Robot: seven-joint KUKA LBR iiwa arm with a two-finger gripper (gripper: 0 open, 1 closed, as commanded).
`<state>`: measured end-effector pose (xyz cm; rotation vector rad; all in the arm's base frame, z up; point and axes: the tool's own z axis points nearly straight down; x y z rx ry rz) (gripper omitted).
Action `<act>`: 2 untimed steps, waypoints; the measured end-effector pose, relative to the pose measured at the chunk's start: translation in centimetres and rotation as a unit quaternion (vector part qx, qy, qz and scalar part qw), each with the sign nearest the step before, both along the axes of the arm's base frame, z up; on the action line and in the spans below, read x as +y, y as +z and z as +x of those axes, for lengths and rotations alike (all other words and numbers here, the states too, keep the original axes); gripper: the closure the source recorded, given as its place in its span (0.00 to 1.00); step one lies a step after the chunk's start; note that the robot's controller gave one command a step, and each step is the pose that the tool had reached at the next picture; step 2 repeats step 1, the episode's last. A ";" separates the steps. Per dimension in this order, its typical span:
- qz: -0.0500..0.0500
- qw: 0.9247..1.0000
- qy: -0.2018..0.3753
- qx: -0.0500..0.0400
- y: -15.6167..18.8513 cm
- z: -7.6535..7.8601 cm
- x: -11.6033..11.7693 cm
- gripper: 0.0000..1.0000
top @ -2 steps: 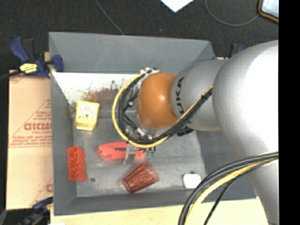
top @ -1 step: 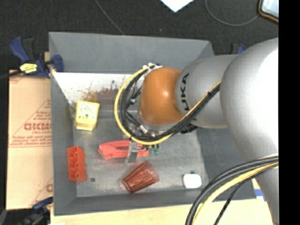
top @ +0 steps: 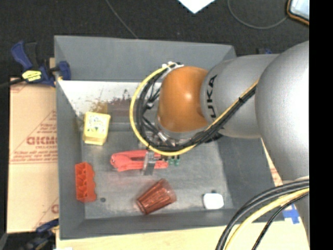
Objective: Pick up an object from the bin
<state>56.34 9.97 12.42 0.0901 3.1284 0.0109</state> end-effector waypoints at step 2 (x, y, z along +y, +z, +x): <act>0.000 1.000 -0.001 0.002 2.4 -0.1 -0.1 1.00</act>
Offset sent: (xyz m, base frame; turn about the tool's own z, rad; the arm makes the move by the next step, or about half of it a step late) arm -0.0004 -0.0003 0.0396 0.0007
